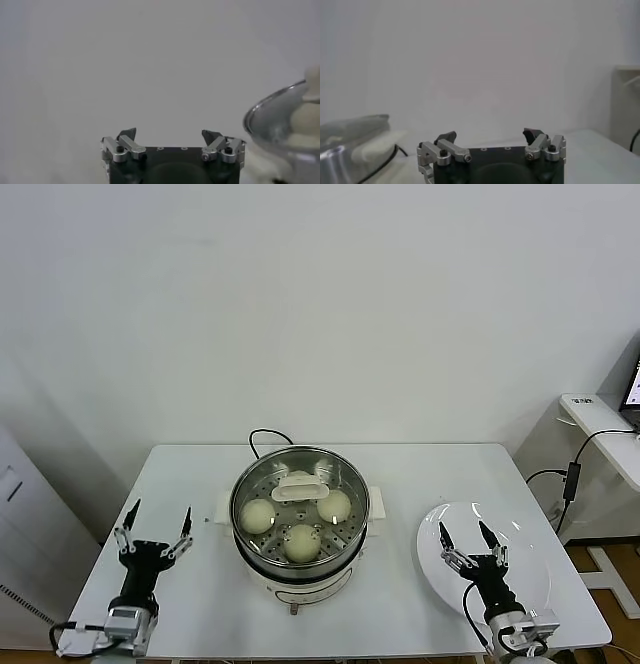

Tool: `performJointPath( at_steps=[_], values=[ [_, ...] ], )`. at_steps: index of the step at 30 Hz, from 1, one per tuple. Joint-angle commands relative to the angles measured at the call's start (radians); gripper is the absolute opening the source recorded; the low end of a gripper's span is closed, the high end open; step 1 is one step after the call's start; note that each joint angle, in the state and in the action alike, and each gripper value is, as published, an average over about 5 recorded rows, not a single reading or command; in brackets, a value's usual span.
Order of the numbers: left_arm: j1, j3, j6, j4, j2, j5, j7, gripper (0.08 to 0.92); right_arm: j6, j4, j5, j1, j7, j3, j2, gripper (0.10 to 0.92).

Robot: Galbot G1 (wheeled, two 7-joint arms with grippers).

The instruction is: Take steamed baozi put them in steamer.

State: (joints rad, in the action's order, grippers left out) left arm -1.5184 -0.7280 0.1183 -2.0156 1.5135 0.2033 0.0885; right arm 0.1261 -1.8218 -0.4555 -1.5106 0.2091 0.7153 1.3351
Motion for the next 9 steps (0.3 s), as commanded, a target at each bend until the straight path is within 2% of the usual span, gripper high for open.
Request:
performJointPath(
  at_steps=[1,9],
  values=[
    [-0.033,-0.073,0.116,0.059,0.118,-0.093,0.072,0.823,0.032,0.016,0.009,-0.010,0.013,0.003,0.011,0.823],
    [-0.030,-0.097,0.121,0.067,0.115,-0.104,0.088,0.823,0.031,0.006,0.018,-0.005,0.012,0.000,0.008,0.823]
  ],
)
